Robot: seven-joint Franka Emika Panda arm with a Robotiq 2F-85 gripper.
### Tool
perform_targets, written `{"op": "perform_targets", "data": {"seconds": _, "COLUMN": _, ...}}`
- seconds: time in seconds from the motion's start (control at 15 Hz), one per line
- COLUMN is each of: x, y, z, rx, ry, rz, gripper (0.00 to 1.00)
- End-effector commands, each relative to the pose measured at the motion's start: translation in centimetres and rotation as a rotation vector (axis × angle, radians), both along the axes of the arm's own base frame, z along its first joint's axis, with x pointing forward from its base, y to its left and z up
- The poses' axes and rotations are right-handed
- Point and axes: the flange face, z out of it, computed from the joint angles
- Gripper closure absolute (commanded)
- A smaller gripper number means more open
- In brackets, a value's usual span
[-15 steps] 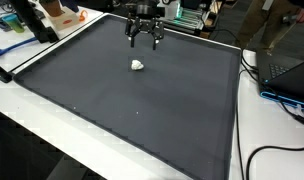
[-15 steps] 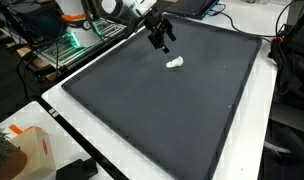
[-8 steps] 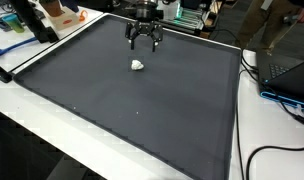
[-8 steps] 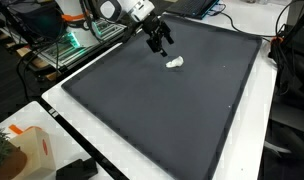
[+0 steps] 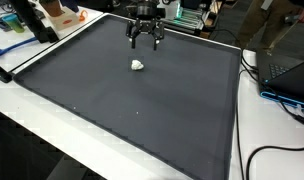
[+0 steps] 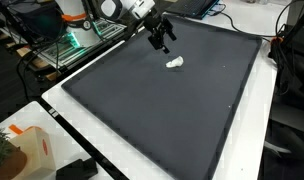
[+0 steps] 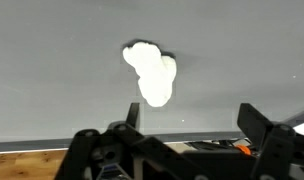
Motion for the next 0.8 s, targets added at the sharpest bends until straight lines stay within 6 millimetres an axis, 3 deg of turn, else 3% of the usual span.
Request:
{"op": "perform_targets", "data": {"seconds": 0.0, "x": -0.1, "y": 0.6, "z": 1.7, "rx": 0.03, "ry": 0.008, "rz": -0.03, "gripper": 0.0}}
{"op": "perform_targets", "data": {"seconds": 0.07, "x": -0.9, "y": 0.8, "z": 2.2, "rx": 0.035, "ry": 0.008, "rz": -0.036, "gripper": 0.0}}
{"op": "perform_targets", "data": {"seconds": 0.2, "x": 0.5, "y": 1.2, "z": 2.7, "rx": 0.037, "ry": 0.018, "rz": -0.054, "gripper": 0.0}}
{"op": "perform_targets", "data": {"seconds": 0.33, "x": -0.6, "y": 1.1, "z": 3.3, "rx": 0.012, "ry": 0.067, "rz": -0.078, "gripper": 0.0}}
{"op": "perform_targets", "data": {"seconds": 0.47, "x": 0.5, "y": 0.7, "z": 3.7, "rx": -0.014, "ry": 0.122, "rz": -0.125, "gripper": 0.0}}
{"op": "perform_targets", "data": {"seconds": 0.53, "x": 0.7, "y": 0.9, "z": 2.7, "rx": 0.003, "ry": 0.077, "rz": -0.078, "gripper": 0.0}}
{"op": "perform_targets", "data": {"seconds": 0.73, "x": 1.0, "y": 0.6, "z": 3.6, "rx": -0.015, "ry": 0.099, "rz": -0.102, "gripper": 0.0}}
